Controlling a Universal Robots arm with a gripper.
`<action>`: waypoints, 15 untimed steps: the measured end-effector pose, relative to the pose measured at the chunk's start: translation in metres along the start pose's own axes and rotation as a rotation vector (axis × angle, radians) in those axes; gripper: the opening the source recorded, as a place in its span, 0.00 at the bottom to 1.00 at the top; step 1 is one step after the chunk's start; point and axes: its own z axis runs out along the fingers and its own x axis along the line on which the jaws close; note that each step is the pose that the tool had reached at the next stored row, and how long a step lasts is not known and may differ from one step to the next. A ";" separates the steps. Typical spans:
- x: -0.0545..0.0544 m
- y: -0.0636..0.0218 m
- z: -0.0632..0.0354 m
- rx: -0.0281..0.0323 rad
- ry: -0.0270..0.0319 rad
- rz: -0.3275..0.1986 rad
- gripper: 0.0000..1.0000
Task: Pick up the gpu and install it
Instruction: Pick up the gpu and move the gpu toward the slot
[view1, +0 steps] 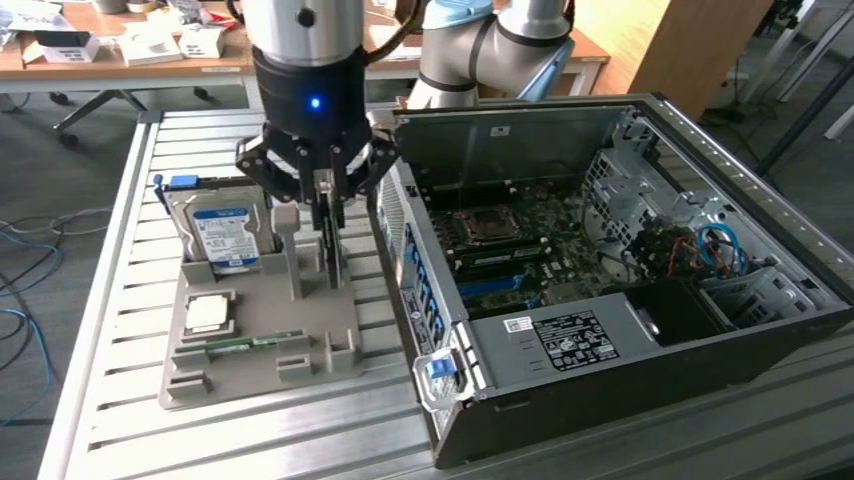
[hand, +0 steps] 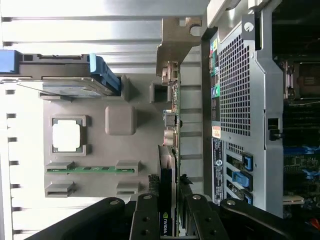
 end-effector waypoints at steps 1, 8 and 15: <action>0.000 0.0002 -0.0045 -0.0001 0.0000 -0.001 0.26; -0.001 0.0017 -0.0362 -0.0002 0.0004 -0.009 0.26; -0.002 0.0031 -0.0680 -0.0004 0.0006 -0.013 0.26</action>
